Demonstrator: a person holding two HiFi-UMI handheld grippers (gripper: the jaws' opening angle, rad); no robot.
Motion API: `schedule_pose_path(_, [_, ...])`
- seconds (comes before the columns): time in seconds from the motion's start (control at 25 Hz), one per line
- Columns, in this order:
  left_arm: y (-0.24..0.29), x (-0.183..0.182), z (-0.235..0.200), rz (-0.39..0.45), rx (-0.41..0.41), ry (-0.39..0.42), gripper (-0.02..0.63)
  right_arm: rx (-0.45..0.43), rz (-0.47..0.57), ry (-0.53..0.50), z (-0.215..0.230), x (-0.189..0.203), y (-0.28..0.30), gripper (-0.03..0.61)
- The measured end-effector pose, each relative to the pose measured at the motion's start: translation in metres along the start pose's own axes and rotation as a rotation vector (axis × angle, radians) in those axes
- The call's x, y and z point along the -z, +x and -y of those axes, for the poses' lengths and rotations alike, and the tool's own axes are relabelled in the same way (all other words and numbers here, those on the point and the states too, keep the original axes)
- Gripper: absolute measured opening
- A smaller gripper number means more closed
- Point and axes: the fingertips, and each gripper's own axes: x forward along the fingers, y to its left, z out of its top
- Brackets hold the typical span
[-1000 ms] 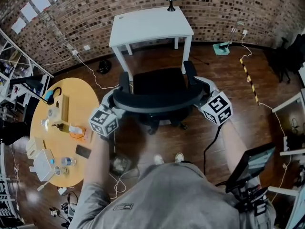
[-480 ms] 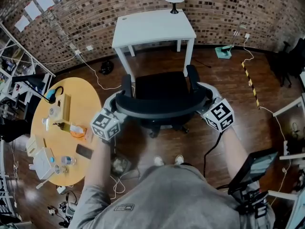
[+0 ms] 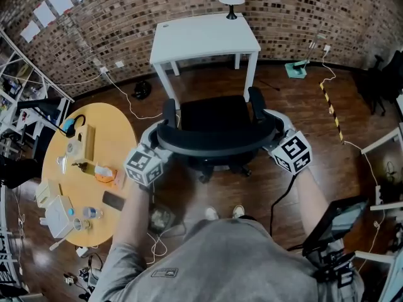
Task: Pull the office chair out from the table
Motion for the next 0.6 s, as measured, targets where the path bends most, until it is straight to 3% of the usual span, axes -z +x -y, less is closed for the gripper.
schedule_pose_path(0.16, [-0.005, 0.000, -0.001, 0.025, -0.032, 0.019, 0.333, 0.043, 0.006, -0.009, 0.000, -0.001, -0.002, 0.367])
schedule_pose_path(0.4, [-0.022, -0.005, -0.003, 0.115, -0.139, 0.032, 0.350, 0.226, 0.030, -0.062, 0.005, -0.010, -0.014, 0.410])
schedule_pose_path(0.52, [-0.032, -0.006, 0.002, 0.130, -0.194, 0.022, 0.349, 0.313, 0.022, -0.081, 0.006, -0.010, -0.027, 0.406])
schedule_pose_path(0.6, [-0.038, -0.002, 0.006, 0.134, -0.233, 0.005, 0.348, 0.362, 0.025, -0.100, 0.006, -0.009, -0.036, 0.364])
